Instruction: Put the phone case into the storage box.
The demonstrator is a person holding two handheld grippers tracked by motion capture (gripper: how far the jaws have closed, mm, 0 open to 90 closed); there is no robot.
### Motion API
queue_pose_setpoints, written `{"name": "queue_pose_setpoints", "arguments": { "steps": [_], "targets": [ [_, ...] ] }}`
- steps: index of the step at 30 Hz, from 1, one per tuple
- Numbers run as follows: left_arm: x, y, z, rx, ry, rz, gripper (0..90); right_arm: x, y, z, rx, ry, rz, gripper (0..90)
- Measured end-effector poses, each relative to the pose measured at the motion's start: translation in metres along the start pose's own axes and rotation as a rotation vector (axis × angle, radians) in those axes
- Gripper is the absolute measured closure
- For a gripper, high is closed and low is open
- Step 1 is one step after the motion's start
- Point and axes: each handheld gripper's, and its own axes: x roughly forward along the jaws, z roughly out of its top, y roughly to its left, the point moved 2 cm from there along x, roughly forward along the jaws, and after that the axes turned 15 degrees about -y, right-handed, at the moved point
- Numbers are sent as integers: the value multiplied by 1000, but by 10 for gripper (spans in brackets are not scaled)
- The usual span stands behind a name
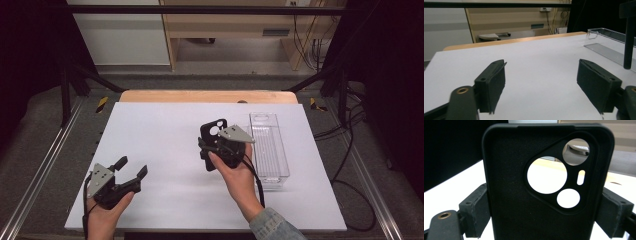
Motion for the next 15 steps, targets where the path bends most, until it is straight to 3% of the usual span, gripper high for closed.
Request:
{"name": "queue_pose_setpoints", "arguments": {
  "steps": [6,15],
  "targets": [
    [-16,16,-4,46,-8,56,185,13,-11,14,29,-11,-14,137],
    [-16,31,-14,3,6,85,181,28,-42,45,37,-73,-82,149]
  ]
}}
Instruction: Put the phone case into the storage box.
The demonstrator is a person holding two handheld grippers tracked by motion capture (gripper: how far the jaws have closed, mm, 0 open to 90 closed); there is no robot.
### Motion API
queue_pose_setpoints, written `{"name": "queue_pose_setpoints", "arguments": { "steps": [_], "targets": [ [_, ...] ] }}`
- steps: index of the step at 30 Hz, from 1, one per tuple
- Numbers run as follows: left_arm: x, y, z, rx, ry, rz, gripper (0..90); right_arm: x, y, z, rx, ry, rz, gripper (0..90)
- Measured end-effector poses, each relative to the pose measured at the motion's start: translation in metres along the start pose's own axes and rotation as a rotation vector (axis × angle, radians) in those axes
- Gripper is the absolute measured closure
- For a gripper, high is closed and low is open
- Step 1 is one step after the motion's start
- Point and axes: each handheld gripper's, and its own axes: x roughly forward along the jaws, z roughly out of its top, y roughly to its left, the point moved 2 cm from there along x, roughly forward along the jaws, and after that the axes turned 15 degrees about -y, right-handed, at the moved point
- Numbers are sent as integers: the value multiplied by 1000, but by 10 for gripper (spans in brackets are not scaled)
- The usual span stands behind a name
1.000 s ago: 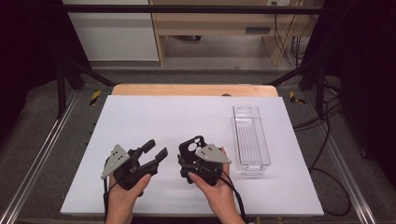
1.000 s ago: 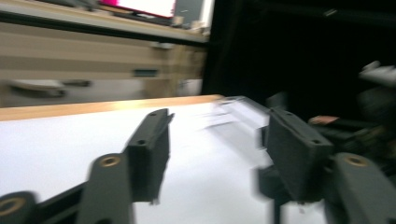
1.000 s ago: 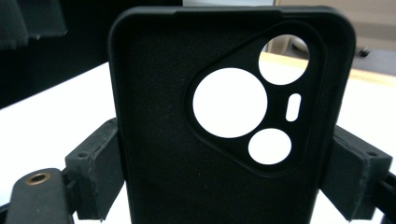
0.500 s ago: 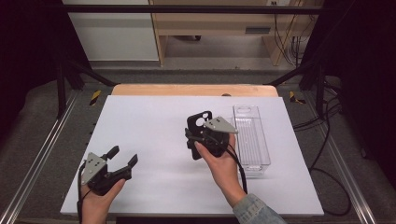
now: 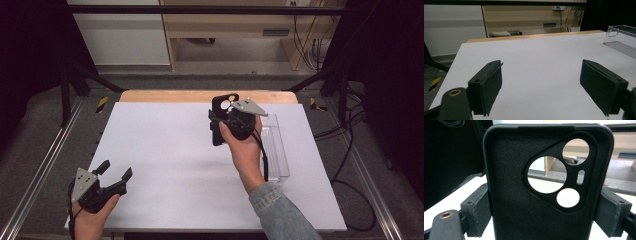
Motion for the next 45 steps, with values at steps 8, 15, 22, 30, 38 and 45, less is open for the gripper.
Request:
{"name": "queue_pose_setpoints", "arguments": {
  "steps": [8,15,22,30,38,45],
  "targets": [
    [1,3,-3,-18,-3,2,163,7,-36,16,5,-33,-59,148],
    [3,4,-6,-47,-19,-25,67,7,-70,22,-1,-68,-127,148],
    [4,4,-8,-56,-16,-26,43,12,-101,16,-2,-86,-202,147],
    [5,8,-10,-44,-17,-18,43,17,-126,9,12,-88,-263,147],
    [8,4,-12,-16,-19,-33,43,22,-134,0,3,-80,-279,146],
    [7,8,-10,12,-41,-14,54,27,-143,-8,19,-82,-322,145]
  ]
}}
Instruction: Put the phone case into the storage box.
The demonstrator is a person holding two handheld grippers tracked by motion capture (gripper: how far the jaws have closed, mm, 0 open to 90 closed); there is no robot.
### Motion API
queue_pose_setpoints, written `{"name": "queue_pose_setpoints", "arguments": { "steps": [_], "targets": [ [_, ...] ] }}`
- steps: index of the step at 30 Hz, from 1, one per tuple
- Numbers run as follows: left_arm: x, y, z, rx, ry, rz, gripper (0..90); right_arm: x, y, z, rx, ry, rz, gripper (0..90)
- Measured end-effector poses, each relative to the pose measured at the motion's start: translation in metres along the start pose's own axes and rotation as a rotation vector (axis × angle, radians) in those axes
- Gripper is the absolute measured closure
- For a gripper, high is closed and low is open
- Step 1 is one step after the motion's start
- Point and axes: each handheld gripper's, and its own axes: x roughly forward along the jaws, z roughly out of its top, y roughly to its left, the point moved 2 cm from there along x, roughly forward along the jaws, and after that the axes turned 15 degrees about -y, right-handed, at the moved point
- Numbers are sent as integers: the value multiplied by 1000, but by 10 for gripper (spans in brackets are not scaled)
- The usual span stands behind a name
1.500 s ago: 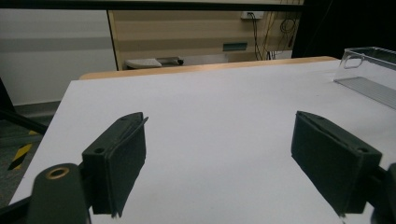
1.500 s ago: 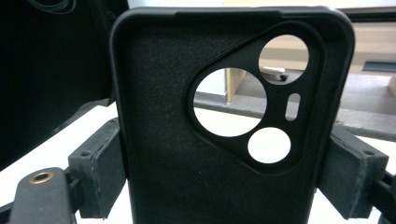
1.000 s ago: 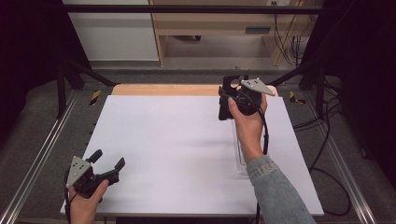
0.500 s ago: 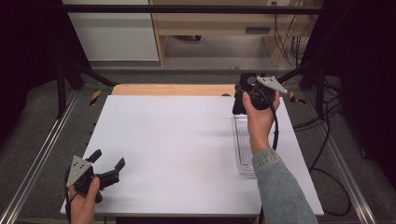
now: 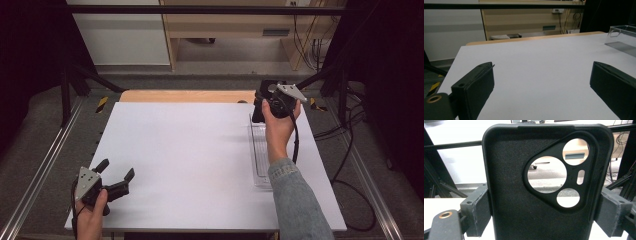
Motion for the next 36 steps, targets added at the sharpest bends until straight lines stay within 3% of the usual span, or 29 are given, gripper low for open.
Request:
{"name": "queue_pose_setpoints", "arguments": {
  "steps": [6,13,36],
  "targets": [
    [-1,7,-4,-44,10,3,43,5,-1,-9,-10,16,-3,145],
    [1,0,-5,-15,25,-28,44,7,-6,-16,-20,23,-14,144],
    [3,-7,-7,-15,42,-61,45,15,-4,-31,-64,36,-8,143]
  ]
}}
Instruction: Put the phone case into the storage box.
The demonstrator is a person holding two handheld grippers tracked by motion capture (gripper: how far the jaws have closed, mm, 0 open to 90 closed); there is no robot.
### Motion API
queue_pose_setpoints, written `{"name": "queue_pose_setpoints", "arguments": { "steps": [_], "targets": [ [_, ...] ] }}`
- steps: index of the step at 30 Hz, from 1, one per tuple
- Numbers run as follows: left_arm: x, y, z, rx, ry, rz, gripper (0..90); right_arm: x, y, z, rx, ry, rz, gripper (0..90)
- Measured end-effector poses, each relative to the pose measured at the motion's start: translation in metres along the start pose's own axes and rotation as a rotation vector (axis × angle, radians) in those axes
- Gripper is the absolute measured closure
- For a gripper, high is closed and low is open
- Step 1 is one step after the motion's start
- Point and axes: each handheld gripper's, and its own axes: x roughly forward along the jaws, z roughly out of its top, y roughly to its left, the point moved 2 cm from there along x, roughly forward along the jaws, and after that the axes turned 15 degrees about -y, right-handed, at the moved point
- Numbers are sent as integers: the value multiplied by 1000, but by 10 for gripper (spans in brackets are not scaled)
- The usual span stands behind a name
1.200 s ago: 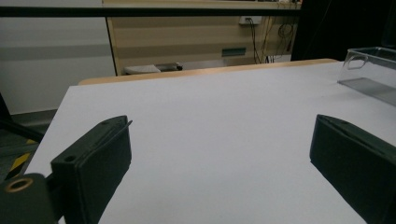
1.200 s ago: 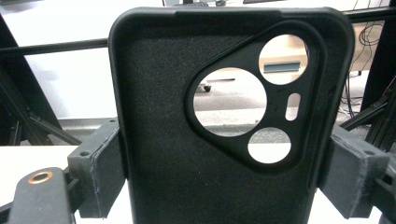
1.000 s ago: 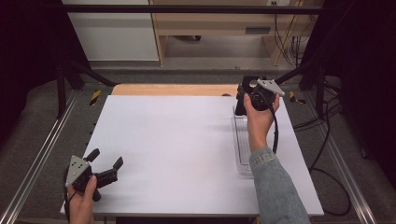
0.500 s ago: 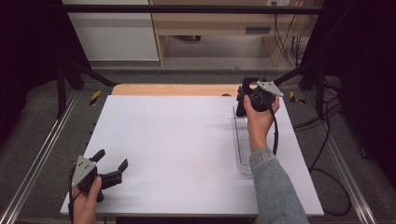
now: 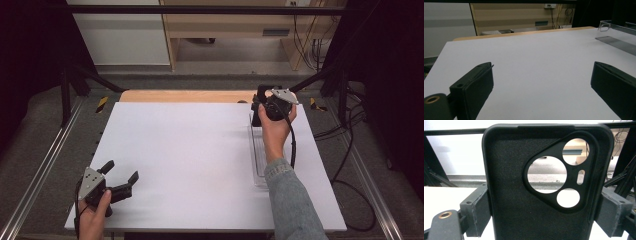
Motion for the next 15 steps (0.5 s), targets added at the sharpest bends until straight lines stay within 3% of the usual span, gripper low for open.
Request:
{"name": "queue_pose_setpoints", "arguments": {
  "steps": [15],
  "targets": [
    [2,-3,-2,3,14,-12,44,8,-5,-14,11,16,-12,141]
  ]
}}
